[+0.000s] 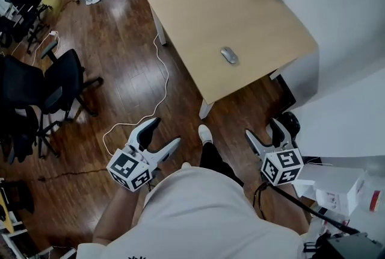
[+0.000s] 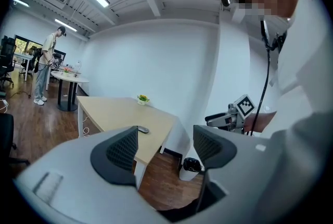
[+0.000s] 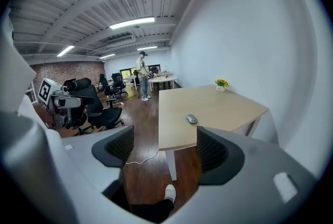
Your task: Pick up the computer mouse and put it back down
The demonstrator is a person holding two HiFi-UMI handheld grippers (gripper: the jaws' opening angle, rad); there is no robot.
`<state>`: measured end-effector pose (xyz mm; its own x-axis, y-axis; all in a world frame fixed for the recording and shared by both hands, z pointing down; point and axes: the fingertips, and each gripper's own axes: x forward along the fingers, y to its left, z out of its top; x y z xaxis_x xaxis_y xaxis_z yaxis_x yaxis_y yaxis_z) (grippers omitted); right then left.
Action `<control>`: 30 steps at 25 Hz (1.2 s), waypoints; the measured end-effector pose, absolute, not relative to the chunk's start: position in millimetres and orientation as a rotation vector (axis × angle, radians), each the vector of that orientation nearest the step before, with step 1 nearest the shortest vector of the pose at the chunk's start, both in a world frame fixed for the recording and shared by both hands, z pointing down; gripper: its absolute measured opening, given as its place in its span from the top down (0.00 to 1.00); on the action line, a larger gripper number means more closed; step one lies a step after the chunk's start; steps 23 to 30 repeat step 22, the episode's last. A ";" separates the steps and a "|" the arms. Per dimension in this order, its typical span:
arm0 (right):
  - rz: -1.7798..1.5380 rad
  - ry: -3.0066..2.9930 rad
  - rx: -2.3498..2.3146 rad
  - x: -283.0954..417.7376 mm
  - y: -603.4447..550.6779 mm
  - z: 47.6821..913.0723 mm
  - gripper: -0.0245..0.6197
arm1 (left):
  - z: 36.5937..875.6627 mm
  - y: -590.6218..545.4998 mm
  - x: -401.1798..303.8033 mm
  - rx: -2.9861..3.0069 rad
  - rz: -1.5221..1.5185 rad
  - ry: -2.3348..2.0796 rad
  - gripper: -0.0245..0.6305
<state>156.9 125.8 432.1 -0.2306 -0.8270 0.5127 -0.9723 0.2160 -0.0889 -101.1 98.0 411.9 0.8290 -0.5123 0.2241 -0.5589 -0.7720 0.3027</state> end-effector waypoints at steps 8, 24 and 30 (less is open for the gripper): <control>0.544 -2.166 1.669 139.1 128.3 427.0 0.37 | 412.5 113.0 -116.9 2.651 0.179 -0.829 0.48; 0.527 -2.192 1.665 124.1 128.5 423.7 0.38 | 413.0 124.3 -131.9 2.651 0.191 -0.856 0.48; 0.527 -2.192 1.665 124.1 128.5 423.7 0.38 | 413.0 124.3 -131.9 2.651 0.191 -0.856 0.48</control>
